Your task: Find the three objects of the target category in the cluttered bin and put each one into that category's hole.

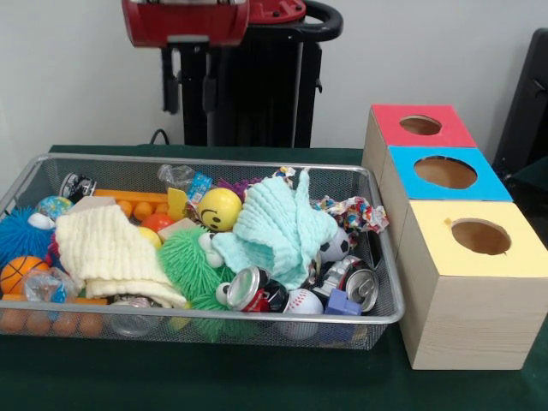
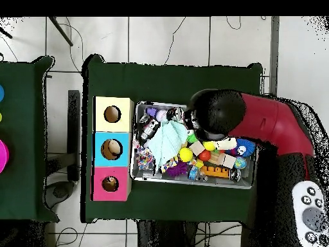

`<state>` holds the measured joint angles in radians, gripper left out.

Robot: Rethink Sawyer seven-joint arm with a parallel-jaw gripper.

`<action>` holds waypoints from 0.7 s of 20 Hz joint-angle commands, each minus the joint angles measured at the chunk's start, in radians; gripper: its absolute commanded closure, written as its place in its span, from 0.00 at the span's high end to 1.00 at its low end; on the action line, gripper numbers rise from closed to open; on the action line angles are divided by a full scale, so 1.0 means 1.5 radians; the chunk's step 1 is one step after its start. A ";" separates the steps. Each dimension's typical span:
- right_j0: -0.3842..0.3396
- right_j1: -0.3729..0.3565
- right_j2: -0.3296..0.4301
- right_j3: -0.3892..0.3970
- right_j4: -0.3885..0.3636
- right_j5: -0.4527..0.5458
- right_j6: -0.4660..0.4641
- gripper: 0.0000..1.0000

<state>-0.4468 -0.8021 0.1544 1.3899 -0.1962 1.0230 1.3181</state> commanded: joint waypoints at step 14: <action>-0.022 0.138 -0.007 0.070 0.020 -0.190 0.130 1.00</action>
<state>-0.4547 -0.7331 0.1299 1.3922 -0.1733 0.8584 1.3181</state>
